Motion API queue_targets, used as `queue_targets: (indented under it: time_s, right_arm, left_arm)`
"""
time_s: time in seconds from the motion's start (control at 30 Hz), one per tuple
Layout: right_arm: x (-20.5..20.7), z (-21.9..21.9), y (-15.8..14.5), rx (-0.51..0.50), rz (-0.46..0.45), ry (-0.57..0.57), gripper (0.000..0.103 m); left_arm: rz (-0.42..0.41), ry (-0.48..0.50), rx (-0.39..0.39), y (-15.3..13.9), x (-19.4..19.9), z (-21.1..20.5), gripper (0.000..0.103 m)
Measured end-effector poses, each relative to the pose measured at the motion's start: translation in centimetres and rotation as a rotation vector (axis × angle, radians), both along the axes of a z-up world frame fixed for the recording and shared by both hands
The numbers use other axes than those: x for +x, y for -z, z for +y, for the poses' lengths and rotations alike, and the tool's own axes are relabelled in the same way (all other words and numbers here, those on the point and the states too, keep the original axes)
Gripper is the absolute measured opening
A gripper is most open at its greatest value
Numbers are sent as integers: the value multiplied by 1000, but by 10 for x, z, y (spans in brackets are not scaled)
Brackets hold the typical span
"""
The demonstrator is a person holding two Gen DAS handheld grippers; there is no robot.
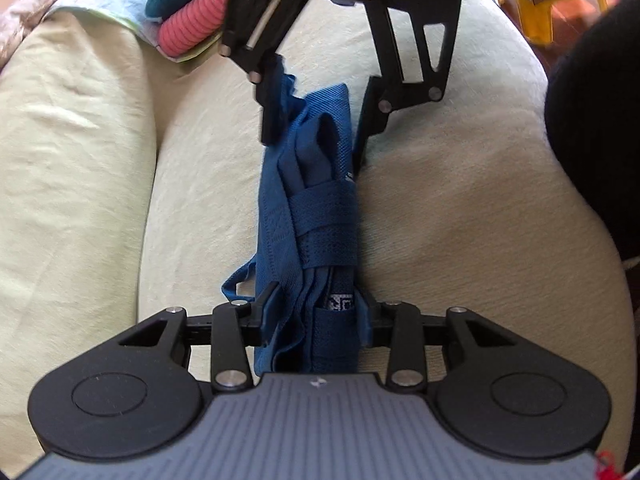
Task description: Fold shopping bag
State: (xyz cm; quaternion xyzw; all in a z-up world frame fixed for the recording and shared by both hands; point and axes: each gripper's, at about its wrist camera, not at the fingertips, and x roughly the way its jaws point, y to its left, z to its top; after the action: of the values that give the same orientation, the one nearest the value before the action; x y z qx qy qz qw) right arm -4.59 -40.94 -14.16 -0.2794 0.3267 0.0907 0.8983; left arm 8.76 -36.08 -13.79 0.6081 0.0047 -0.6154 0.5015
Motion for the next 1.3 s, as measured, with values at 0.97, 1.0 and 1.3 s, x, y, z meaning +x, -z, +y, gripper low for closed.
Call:
queue_targets:
  time_s: [0.97, 1.0, 1.3]
  right_arm:
    - [57, -87, -42, 608, 364, 125, 46]
    - [59, -95, -43, 639, 345, 153, 47]
    - [21, -77, -43, 544, -188, 542, 46]
  left_arm:
    - [400, -240, 123, -46, 48, -40, 41]
    - [425, -267, 128, -47, 56, -45, 40]
    - [650, -408, 210, -46, 111, -85, 42]
